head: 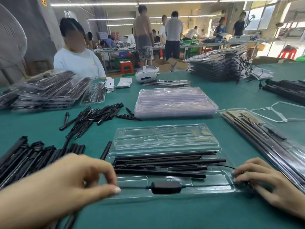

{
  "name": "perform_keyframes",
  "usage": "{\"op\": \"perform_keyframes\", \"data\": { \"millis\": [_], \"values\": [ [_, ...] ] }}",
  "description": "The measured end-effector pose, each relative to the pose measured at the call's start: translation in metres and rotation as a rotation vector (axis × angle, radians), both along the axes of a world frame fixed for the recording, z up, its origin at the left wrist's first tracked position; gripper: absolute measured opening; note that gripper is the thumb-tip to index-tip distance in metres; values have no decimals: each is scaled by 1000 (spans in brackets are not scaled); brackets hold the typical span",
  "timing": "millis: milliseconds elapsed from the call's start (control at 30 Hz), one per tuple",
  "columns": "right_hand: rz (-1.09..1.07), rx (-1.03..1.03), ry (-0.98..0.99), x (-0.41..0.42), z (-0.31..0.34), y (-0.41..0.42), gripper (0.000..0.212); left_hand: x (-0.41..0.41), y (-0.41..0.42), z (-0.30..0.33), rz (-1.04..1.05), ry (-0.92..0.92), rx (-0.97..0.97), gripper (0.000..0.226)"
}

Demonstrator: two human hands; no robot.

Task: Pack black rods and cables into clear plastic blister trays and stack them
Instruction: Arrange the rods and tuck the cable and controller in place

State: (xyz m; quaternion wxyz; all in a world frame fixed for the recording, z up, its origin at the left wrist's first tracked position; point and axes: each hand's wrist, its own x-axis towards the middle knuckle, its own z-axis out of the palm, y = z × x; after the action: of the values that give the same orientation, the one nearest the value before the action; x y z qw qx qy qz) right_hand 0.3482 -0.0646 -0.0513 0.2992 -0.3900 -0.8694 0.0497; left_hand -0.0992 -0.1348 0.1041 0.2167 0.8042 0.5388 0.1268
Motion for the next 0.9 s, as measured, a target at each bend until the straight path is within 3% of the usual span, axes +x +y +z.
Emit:
{"op": "perform_keyframes", "data": {
  "millis": [67, 133, 233, 333, 433, 500, 600, 667, 800, 900],
  "values": [
    [-2, -7, 6, 0, 0, 0, 44, -21, 11, 9, 12, 83, 220, 57],
    [-5, -11, 11, -1, 1, -1, 44, -43, 27, 16, 65, 56, 282, 57],
    [-4, -6, 10, -1, 0, -2, 45, -68, 50, 11, 78, 69, 38, 57],
    [-10, 11, -6, 0, -1, -3, 46, -86, 63, -23, 90, 270, -197, 45],
    [-30, 15, -7, 1, 0, -2, 34, -92, 61, -51, 136, 488, -113, 19],
    [-45, 30, -1, 0, 0, -2, 39, -73, 56, -66, 108, 552, 87, 29],
    [-31, 17, -5, -2, 2, -4, 38, -5, 43, -79, -95, 284, 355, 28],
    [-33, 3, -7, -2, 3, -4, 44, 36, 43, -90, -206, 205, 364, 25],
    [-22, -10, -21, -2, 4, -3, 47, 69, 67, -107, -230, 193, 308, 30],
    [-25, -12, -17, 1, 1, -2, 46, 70, 74, -114, -243, 35, 217, 32]
  ]
}}
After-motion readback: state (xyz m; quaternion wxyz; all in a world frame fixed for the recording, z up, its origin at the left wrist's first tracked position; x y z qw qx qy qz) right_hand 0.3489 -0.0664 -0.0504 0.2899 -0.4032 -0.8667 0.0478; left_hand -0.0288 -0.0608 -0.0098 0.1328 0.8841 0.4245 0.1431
